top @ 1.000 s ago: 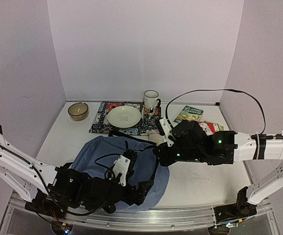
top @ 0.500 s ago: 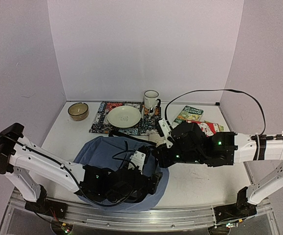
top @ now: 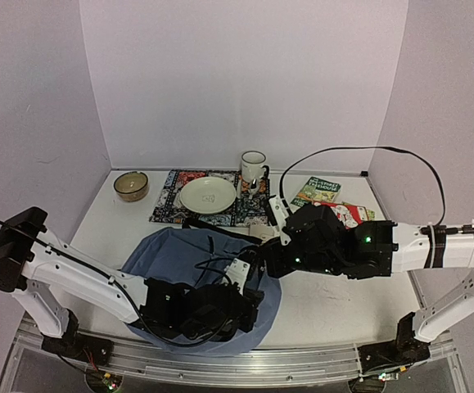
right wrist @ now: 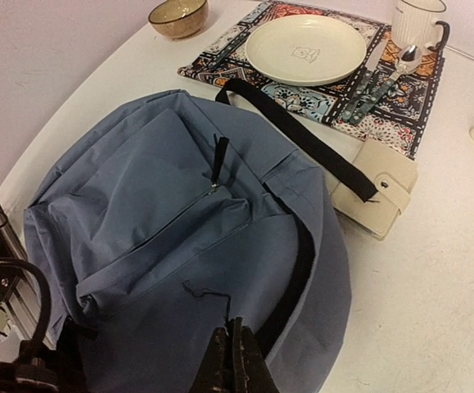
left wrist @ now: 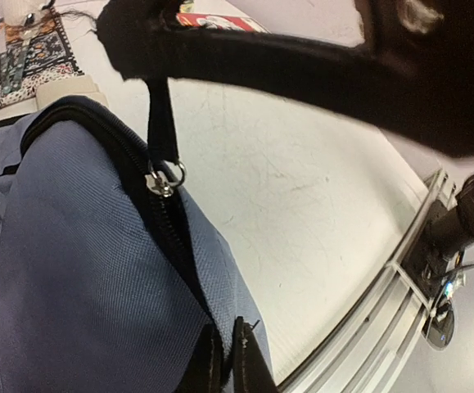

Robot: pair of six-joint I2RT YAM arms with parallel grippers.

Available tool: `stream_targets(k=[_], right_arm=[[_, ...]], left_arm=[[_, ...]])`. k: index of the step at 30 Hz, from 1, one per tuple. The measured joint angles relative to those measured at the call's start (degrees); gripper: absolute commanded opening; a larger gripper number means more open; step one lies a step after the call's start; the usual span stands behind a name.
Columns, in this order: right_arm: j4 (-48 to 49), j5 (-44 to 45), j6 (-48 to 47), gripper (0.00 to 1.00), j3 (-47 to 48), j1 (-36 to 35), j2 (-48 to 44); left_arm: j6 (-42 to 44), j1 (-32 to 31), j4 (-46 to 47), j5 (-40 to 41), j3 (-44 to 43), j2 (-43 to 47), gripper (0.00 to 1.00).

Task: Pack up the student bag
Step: Hold the largest pocket of the student bag, then unzip the largest pocket of the student bag.

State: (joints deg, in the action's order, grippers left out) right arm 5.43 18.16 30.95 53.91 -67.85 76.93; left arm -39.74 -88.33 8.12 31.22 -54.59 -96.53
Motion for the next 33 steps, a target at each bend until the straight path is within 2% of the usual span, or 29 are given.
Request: stream_targets(k=[6,16,33], right_arm=[[-0.66,0.43,-1.3,0.0,0.44,3.65,2.16],[0.95,-2.74,-6.72,0.0,8.31,8.75,14.12],[1.78,-14.83,-10.42,0.0,23.65,10.51,33.45]], left_arm=[[-0.6,-0.88,-0.49,-2.86,2.75,3.42,0.0],[0.38,-6.97,-6.23,-3.04,3.47,7.26,0.0],[1.86,-13.35,-12.24,6.02,3.74,9.26,0.0]])
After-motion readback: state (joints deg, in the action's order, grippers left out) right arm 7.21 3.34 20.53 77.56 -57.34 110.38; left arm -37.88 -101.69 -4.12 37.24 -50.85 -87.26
